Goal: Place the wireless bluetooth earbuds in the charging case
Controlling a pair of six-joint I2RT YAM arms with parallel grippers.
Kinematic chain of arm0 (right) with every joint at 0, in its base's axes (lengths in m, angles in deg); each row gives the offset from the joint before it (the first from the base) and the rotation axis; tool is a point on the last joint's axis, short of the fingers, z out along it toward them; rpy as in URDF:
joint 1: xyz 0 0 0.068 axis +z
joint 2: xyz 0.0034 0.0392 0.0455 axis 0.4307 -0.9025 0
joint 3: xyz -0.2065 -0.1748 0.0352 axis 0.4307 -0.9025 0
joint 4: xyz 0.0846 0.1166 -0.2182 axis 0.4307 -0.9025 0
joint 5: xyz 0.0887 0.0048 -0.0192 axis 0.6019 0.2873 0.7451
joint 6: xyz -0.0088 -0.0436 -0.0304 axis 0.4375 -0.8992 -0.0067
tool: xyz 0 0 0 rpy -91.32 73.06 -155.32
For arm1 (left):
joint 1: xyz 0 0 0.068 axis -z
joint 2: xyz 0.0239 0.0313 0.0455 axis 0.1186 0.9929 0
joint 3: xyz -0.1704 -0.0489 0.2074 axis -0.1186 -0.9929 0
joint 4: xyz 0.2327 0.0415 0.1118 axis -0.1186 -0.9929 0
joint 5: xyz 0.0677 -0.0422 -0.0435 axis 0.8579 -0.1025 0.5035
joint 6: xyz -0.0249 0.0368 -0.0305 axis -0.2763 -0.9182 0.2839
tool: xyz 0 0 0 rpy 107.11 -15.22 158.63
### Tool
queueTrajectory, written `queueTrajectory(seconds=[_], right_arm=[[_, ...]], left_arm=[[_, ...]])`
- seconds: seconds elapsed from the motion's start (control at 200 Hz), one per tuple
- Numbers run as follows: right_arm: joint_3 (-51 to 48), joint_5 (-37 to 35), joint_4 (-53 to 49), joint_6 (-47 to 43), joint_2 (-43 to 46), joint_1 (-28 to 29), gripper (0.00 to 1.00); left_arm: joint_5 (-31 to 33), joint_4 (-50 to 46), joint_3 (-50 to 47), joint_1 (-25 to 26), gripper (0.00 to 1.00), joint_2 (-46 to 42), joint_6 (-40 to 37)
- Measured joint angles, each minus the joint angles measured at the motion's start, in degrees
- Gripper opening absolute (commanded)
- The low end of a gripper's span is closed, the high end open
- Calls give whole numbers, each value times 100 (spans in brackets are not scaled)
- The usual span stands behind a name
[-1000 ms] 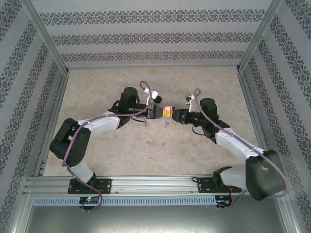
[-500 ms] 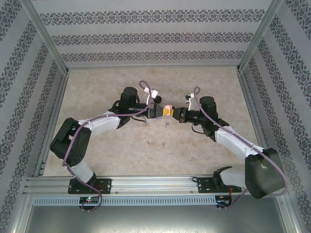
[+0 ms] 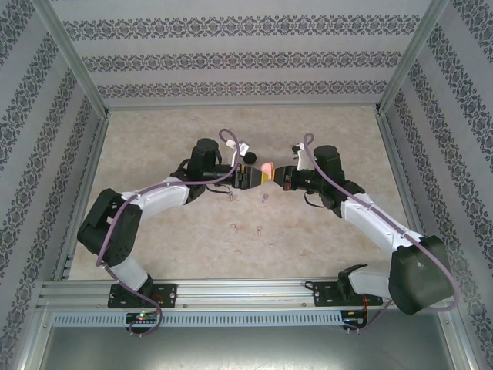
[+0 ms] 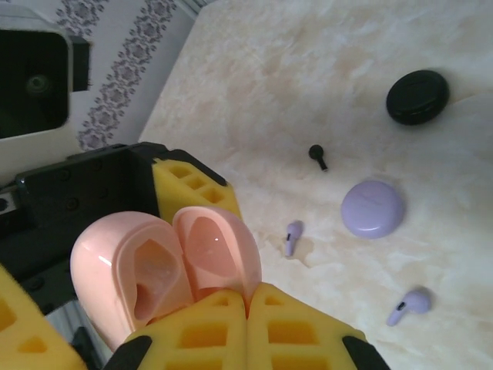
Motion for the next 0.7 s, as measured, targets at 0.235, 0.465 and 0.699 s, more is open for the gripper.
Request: queueTrajectory(seconds=[0.235,0.465,0.699], right_arm=[[1128,-496,-1274,-1165,-444,39,0],[1976,-839,-2380,-2653,-850,297,0],[2140,-1071,-3005,-3473,-1036,481,0]], left_arm=[[326,-2358,1032,-245,92,-470,-1683],[404,-4658,2284,-271,94,-76,-3364],[105,-6120,2911,-428,86,584,-4288]])
